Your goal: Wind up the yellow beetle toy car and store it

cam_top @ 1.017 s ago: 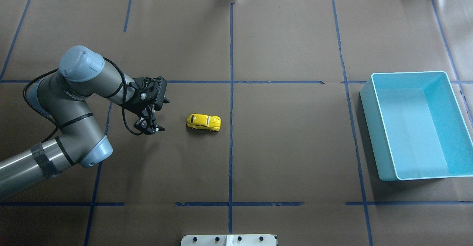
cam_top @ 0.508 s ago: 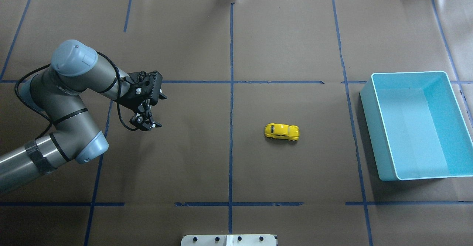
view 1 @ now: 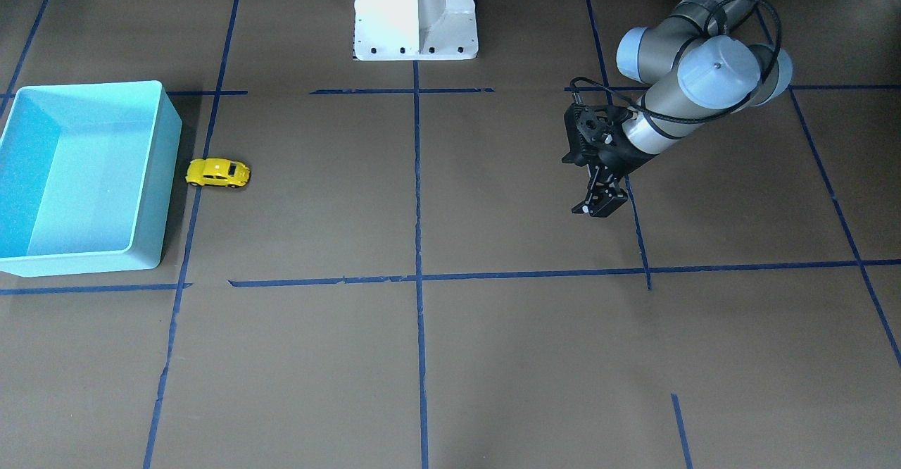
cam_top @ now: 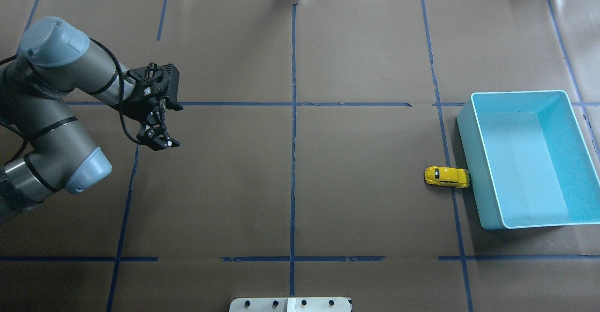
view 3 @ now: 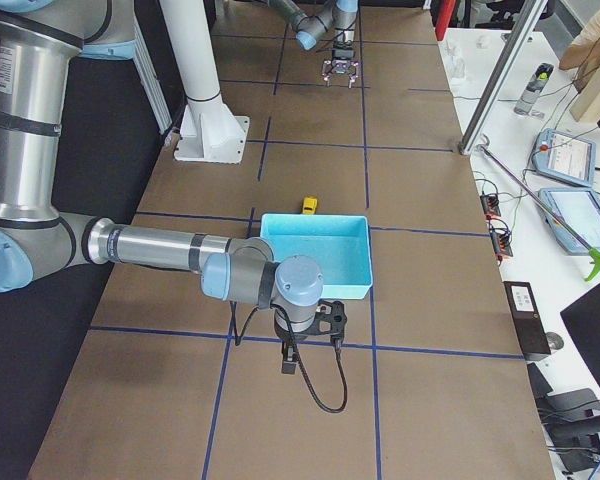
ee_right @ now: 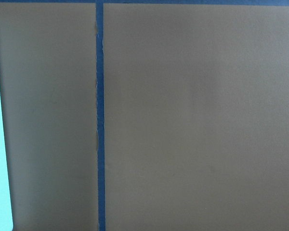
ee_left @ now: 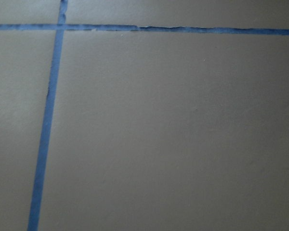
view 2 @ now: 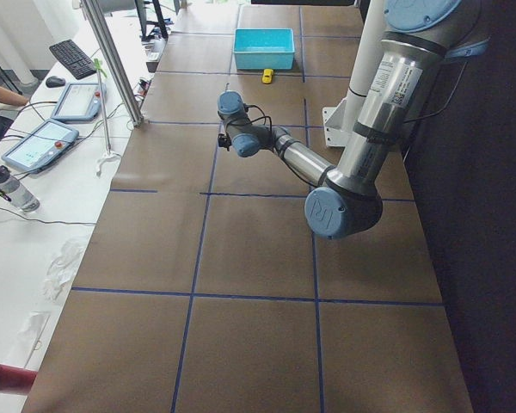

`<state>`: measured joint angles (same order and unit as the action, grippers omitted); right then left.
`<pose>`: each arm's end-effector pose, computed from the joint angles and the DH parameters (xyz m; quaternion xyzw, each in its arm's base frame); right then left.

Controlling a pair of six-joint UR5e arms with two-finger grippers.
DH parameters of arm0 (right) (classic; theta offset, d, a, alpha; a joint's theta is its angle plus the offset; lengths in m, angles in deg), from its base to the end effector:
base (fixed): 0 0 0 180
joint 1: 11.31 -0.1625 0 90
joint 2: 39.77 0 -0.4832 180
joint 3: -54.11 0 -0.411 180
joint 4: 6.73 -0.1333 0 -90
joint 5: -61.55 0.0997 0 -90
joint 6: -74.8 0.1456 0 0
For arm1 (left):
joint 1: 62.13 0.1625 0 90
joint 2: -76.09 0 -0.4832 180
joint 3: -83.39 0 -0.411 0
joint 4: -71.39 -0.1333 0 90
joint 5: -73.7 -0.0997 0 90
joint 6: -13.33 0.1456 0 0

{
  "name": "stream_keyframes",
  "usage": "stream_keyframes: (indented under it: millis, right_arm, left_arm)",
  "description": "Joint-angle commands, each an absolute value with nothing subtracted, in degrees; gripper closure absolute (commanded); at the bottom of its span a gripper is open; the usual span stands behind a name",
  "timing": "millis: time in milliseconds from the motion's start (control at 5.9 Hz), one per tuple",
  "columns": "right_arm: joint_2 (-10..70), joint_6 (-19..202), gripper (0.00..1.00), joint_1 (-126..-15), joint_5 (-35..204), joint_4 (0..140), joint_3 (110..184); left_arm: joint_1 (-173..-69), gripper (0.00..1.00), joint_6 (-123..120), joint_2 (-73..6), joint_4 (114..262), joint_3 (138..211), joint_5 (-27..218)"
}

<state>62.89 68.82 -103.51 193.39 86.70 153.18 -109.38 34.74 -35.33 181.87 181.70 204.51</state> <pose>0.0511 -0.3883 0.7795 -0.0316 -0.3596 -0.0089 0.9325 0.4348 -0.5266 0.4024 0.3323 0.3839 0.5761 0.6406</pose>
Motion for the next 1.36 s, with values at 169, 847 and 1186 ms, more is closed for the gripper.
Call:
stream_keyframes:
  millis: [169,847,1186]
  right_arm:
    - [62.9,68.9,0.00,-103.5,193.6,86.8,153.1]
    - [63.1,68.3,0.00,-105.7,193.4,86.7,154.1]
    - [62.9,68.3,0.00,-106.3,197.2,87.5,161.2]
  left_arm:
    - [-117.4,0.00,34.7,-29.6,158.3,193.4,204.5]
    - [-137.9,0.00,21.0,-25.4,148.5,190.3,204.4]
    - [-146.8,0.00,21.5,-18.5,150.5,185.7,204.5]
